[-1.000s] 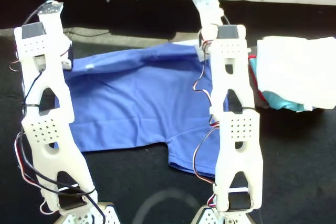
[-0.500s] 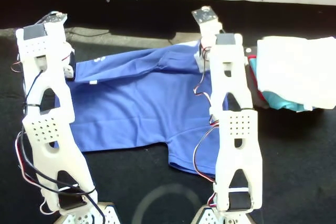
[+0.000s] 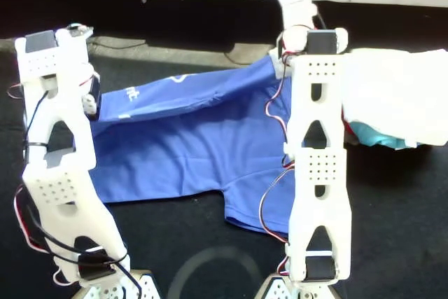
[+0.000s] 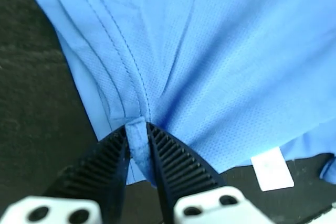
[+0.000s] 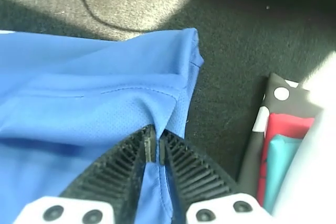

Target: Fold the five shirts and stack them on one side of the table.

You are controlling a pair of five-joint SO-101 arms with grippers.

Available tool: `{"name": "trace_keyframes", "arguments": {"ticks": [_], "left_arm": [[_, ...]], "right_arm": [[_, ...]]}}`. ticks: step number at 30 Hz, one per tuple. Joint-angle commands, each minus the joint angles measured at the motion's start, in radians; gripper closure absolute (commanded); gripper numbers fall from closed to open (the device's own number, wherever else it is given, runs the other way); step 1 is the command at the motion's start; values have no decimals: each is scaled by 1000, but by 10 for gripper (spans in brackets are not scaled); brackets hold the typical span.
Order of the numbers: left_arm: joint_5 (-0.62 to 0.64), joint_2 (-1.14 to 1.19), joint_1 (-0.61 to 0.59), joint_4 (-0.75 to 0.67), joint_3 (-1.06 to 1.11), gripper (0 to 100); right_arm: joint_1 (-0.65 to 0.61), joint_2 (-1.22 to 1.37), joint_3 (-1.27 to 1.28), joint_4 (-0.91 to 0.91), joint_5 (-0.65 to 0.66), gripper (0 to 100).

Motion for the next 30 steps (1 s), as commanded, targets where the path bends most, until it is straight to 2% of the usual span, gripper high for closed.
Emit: {"name": "trace_keyframes", "arguments": {"ticks": [1, 5, 14, 16, 23, 26, 30], "left_arm": [[-11, -96, -25, 12, 24, 991], [-11, -114, -47, 12, 25, 991], [-14, -119, -61, 20, 28, 991], [-52, -119, -59, 20, 41, 991], [-118, -214, -64, 9, 289, 990], [-118, -289, -61, -44, 392, 990], [-118, -378, -56, -114, 541, 990]], "right_arm": [[21, -104, 27, 16, -41, 992], [25, -242, 214, 16, -54, 992], [16, -702, 917, 2, -54, 992], [19, -774, 1059, -41, -52, 992], [35, -1044, 1639, -318, -48, 992], [35, -1179, 1870, -427, -18, 992], [36, -1323, 2035, -473, -14, 992]]}}
